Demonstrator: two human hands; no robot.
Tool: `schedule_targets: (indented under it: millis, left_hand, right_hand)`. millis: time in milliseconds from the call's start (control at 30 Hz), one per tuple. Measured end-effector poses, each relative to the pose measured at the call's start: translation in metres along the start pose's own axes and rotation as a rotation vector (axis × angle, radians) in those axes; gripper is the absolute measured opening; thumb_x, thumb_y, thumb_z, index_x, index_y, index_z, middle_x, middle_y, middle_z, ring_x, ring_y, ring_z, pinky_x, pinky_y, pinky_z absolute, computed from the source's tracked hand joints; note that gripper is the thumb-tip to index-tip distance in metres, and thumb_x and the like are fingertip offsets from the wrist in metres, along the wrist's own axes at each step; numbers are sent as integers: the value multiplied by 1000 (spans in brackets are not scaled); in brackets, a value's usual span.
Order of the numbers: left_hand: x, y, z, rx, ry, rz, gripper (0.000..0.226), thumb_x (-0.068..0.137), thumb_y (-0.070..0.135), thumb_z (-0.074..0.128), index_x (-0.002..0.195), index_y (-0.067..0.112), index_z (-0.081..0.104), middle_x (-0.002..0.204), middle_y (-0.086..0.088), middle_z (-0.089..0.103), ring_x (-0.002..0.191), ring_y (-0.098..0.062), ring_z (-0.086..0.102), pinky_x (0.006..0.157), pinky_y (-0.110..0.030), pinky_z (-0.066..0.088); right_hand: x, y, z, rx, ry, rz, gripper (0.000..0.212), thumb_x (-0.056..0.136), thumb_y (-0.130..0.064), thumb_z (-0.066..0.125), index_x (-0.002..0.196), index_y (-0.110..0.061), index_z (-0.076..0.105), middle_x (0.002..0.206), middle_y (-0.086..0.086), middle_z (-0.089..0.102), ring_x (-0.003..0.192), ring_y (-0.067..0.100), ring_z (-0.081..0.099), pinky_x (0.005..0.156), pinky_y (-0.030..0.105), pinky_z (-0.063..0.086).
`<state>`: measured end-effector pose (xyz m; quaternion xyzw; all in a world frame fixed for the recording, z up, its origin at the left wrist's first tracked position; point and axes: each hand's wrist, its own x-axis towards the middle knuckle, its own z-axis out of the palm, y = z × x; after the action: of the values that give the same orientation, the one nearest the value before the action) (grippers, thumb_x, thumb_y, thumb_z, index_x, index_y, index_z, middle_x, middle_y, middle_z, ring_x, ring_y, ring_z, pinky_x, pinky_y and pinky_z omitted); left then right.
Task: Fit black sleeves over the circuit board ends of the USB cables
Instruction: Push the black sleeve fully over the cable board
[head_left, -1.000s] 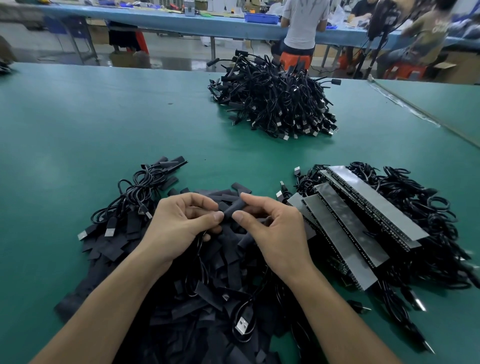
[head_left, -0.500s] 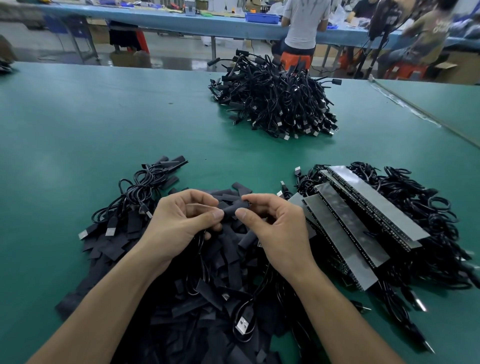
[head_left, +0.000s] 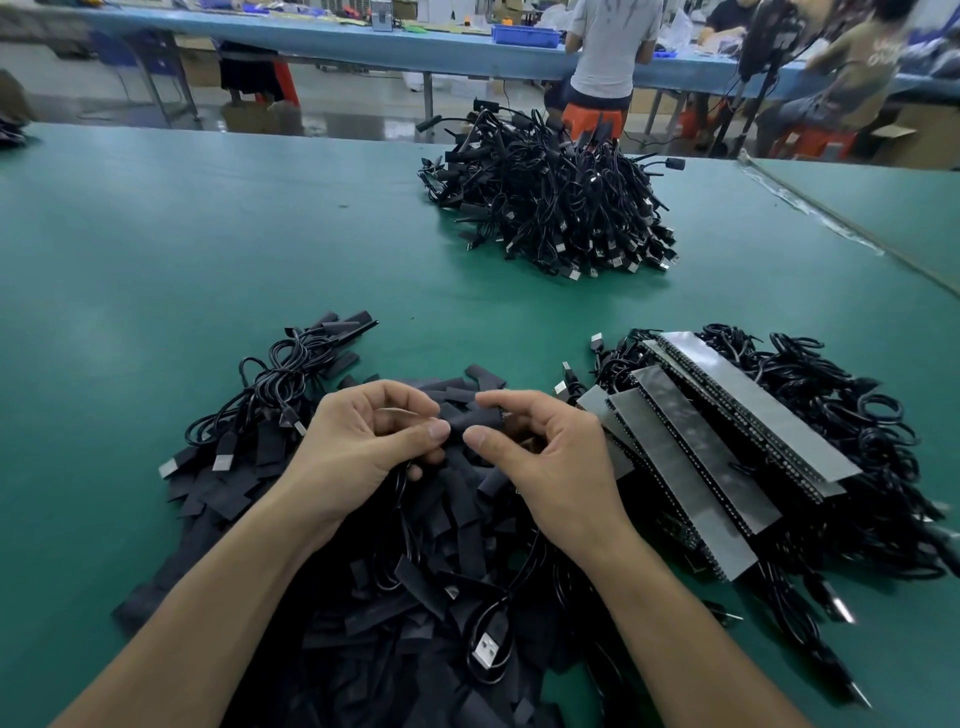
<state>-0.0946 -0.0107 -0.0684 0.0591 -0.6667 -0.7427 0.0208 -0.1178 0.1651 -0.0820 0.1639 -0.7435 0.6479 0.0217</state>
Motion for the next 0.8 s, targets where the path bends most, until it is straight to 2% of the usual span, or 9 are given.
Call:
schedule_targets:
  millis: [167,367,500,567,667,800]
  left_hand:
    - [-1,1,0,1,-11,3,24,64,14,77,84,7,65,67,-9,69,55,-14,65,48,-19,51]
    - [0,0,-1,-1,-13,4,16,72,7,76,83,6,65,66,-9,68,55,-14,64,48,-20,50]
    - [0,-1,-1,3,-13,6,13,76,2,75,84,6,65,66,-8,69,54,-14,64,47,-19,50]
    - [0,-1,0,6,-10,3,14,75,3,76,84,6,65,67,-9,69,55,-14,65,47,-19,50]
    - [0,0,1,9,-7,-6,22,67,11,79,84,7,66,67,-9,70,54,-14,65,47,-19,50]
    - [1,-1,1,20,-1,-14,30,61,16,82,85,6,66,66,-10,70,55,-16,67,48,-19,50]
  right_hand:
    - [1,2,-1,-2,28,-12,20,76,-21,82,90,-33,74,79,-4,74,70,7,67,67,24,53]
    - [1,1,0,21,39,-5,17,76,-22,82,88,-31,73,81,-2,75,73,12,70,71,35,58]
    - [0,0,0,11,61,-3,23,76,-27,81,92,-40,71,78,-4,75,73,14,70,71,37,58]
    - [0,1,-1,1,112,1,26,77,-26,81,95,-41,69,78,-7,75,74,15,71,73,37,58]
    - [1,5,-2,0,194,-13,21,78,-21,82,89,-35,71,79,-8,75,75,11,71,73,31,57]
    - [2,8,-1,-27,199,-18,13,79,-25,80,89,-31,75,83,-12,76,78,8,72,77,33,60]
